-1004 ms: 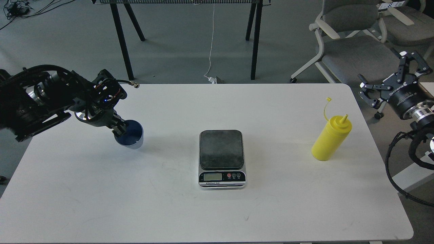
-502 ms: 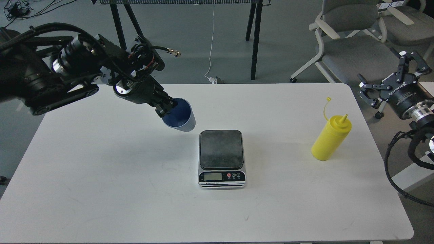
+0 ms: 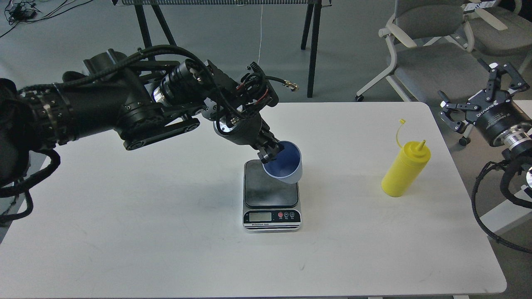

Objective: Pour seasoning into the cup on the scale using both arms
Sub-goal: 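Lift the blue cup with the left gripper and carry it over the scale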

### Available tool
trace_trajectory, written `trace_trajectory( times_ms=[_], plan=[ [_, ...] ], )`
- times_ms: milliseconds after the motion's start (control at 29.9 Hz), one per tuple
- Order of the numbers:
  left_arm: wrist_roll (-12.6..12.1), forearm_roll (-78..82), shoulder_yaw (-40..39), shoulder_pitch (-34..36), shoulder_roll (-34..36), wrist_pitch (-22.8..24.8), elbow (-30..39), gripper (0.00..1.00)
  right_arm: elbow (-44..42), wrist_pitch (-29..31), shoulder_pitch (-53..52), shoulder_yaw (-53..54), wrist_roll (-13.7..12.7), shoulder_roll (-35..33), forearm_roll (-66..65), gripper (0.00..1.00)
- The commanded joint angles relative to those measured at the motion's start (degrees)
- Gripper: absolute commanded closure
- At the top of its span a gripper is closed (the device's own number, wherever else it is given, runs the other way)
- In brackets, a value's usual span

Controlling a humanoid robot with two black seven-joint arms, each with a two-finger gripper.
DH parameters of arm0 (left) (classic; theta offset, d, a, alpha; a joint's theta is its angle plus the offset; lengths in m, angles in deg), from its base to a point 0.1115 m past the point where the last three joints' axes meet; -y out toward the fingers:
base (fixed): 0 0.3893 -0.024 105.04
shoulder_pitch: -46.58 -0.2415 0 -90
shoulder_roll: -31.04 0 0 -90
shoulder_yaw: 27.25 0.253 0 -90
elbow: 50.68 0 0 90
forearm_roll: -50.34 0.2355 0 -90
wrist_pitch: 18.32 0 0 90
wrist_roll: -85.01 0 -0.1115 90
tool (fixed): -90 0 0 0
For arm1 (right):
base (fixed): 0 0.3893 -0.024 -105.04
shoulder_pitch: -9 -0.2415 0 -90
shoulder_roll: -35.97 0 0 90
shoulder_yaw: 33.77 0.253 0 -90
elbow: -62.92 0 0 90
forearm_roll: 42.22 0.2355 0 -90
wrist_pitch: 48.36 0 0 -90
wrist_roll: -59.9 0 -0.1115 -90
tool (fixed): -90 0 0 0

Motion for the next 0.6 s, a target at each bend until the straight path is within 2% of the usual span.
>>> trace_trajectory(
  times_ms=[0, 569],
  plan=[
    [0.0, 0.04, 0.01, -1.49, -1.14, 0.01, -1.96, 0.99, -0.11, 0.0, 0.0, 0.0, -0.01, -0.03, 0.0, 0.01],
    [0.0, 0.22, 0.19, -3.69, -1.23, 0.01, -4.86, 0.97, -0.02, 0.0, 0.17, 0.09, -0.01, -0.12, 0.0, 0.01]
  ],
)
